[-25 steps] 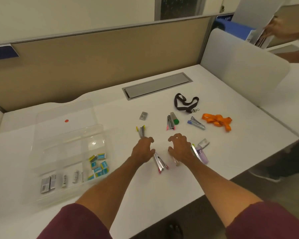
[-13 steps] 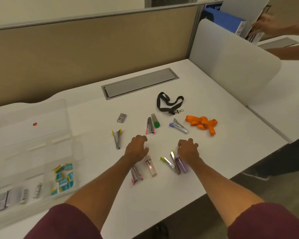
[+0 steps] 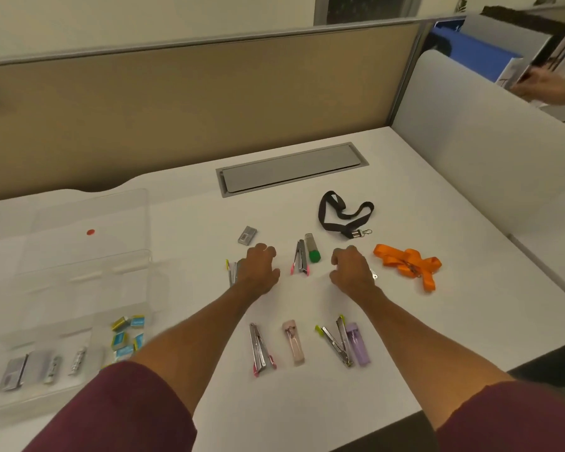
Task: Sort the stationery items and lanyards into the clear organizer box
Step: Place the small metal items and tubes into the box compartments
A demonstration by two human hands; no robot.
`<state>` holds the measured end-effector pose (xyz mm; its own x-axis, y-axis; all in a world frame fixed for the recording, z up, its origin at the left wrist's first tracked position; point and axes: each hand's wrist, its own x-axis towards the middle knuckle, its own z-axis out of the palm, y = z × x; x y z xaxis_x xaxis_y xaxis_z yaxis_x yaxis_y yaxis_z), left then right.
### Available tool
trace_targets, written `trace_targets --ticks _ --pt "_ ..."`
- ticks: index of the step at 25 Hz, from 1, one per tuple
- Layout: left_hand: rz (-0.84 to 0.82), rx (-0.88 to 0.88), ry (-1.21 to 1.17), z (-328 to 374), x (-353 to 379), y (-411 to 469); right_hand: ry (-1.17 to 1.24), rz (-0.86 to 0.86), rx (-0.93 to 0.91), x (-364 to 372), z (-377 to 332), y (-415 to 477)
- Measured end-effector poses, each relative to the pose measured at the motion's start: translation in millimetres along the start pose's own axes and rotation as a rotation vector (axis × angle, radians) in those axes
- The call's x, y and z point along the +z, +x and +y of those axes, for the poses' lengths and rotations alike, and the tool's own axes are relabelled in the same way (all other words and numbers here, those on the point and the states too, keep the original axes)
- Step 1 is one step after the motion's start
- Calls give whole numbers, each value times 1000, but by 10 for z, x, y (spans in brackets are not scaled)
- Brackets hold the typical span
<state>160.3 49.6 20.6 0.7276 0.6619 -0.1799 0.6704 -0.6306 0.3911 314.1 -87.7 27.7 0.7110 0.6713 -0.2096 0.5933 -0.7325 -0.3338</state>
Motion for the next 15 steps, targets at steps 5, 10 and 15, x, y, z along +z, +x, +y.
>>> trace_targets --ticks 5,10,15 --pt "-12 -19 83 -204 -160 475 -9 10 -43 -21 -294 442" --pt "-126 -23 196 -374 -206 834 10 33 -136 68 -481 765" --pt "-204 -74 156 -464 -156 991 15 23 -146 127 -560 904"
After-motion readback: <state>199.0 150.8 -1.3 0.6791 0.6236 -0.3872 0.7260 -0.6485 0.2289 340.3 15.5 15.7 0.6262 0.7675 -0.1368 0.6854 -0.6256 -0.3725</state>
